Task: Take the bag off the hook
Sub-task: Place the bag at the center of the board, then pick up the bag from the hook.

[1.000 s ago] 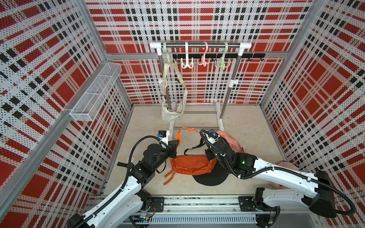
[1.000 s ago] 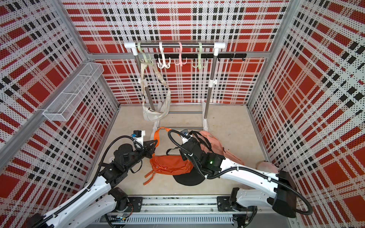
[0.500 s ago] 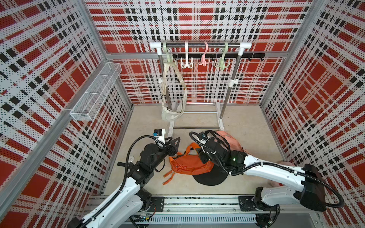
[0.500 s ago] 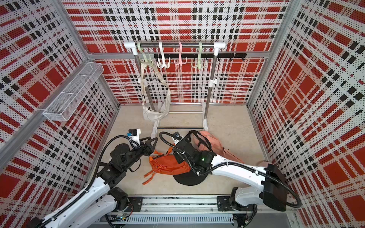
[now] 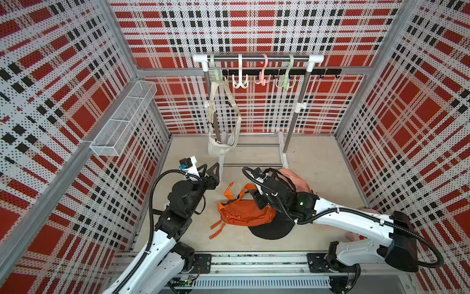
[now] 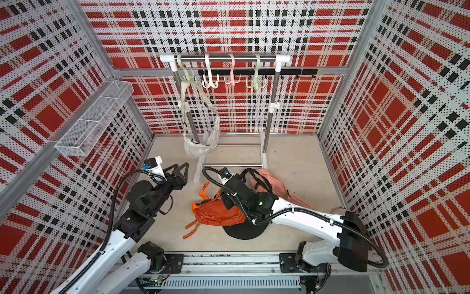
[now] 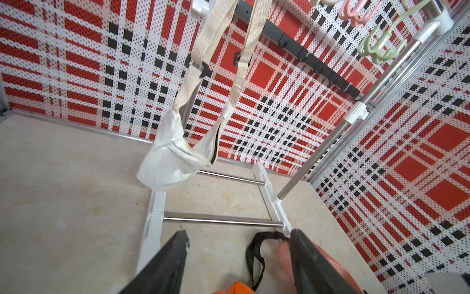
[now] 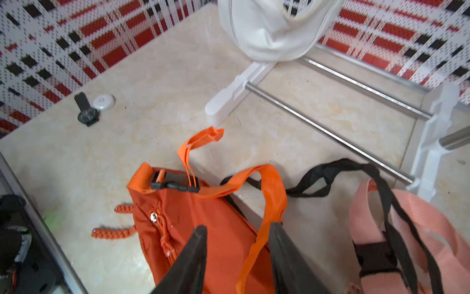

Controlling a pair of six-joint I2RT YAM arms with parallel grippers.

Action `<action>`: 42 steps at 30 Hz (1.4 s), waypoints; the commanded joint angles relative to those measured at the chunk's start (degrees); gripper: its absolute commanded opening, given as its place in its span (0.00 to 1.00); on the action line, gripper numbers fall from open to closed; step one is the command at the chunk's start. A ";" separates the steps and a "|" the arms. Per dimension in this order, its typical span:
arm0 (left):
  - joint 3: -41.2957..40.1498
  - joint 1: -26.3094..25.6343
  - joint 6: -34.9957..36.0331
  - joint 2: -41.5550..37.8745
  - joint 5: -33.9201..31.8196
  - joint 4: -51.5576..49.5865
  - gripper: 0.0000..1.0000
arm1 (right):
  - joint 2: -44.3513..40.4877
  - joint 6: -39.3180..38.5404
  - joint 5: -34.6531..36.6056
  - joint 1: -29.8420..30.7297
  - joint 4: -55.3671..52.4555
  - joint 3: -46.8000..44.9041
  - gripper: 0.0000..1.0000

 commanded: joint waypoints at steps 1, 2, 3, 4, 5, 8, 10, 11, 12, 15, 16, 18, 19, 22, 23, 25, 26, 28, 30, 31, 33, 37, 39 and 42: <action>4.52 3.01 2.73 3.08 -1.46 -0.34 0.65 | -0.30 -3.44 4.26 -0.89 3.35 4.57 0.43; 5.23 3.94 2.82 3.81 -0.89 0.20 0.63 | -0.10 -4.23 4.19 -1.48 3.82 5.67 0.43; 5.82 4.84 2.87 4.54 0.15 1.42 0.62 | 0.16 -4.98 3.70 -2.51 4.42 6.76 0.43; 6.12 5.66 3.23 5.11 1.44 3.05 0.61 | 0.25 -5.69 3.03 -3.70 5.12 7.77 0.42; 6.33 6.22 3.31 5.59 2.32 4.36 0.61 | 0.43 -6.22 2.18 -4.74 5.78 8.65 0.42; 8.55 7.95 7.77 7.88 4.61 7.56 0.61 | 0.52 -8.15 -0.37 -8.12 8.73 10.75 0.41; 11.69 8.65 10.51 10.44 4.29 7.87 0.60 | 0.95 -9.15 -2.07 -10.90 11.61 11.68 0.40; 12.88 9.53 11.65 11.53 4.29 8.19 0.60 | 1.27 -9.38 -2.91 -11.99 12.97 12.14 0.40; 14.16 10.85 12.81 12.73 4.42 8.94 0.60 | 1.78 -9.60 -4.19 -13.28 14.55 12.70 0.40; 17.16 12.50 16.05 15.98 6.11 11.81 0.59 | 4.40 -11.35 -8.07 -16.01 18.81 14.82 0.39; 18.57 12.94 17.69 17.26 6.79 12.65 0.59 | 5.41 -12.56 -8.83 -16.50 19.90 16.01 0.38; 21.64 13.83 19.39 19.69 6.92 12.76 0.59 | 8.15 -14.76 -9.75 -17.05 20.74 19.17 0.38; 22.98 14.45 19.98 20.80 7.44 12.88 0.58 | 9.45 -15.76 -11.20 -17.39 20.89 20.78 0.38; 26.33 15.83 20.61 24.07 9.20 13.82 0.60 | 13.40 -17.42 -14.70 -18.92 22.38 25.85 0.37; 27.28 16.02 20.62 25.13 9.66 14.28 0.60 | 14.57 -17.48 -16.48 -19.74 23.43 27.18 0.37; 28.70 16.32 20.80 26.96 10.42 15.34 0.59 | 16.65 -17.59 -19.01 -21.17 25.79 29.57 0.37; 29.58 16.40 20.94 28.01 10.74 15.77 0.59 | 17.92 -17.93 -20.05 -21.81 27.20 30.79 0.37; 31.84 16.48 21.16 30.14 11.82 15.89 0.57 | 20.25 -19.16 -21.31 -22.67 29.96 32.89 0.37; 34.32 16.45 21.49 32.28 12.73 15.78 0.56 | 22.56 -21.58 -22.47 -23.16 34.08 34.14 0.37; 35.14 16.52 21.63 33.13 13.08 15.72 0.55 | 23.52 -22.86 -23.05 -23.29 35.81 34.40 0.38; 37.09 16.37 22.00 34.99 13.57 15.72 0.55 | 25.92 -25.08 -24.11 -23.68 39.69 35.34 0.38; 40.26 16.37 23.87 38.66 14.77 14.33 0.55 | 32.18 -24.35 -26.37 -25.59 41.43 41.58 0.38; 42.31 16.39 25.47 40.67 15.00 13.00 0.56 | 35.66 -23.34 -27.76 -26.63 42.45 44.94 0.38; 46.11 16.36 30.13 43.82 16.83 9.78 0.56 | 40.15 -22.58 -29.17 -28.01 45.63 48.44 0.40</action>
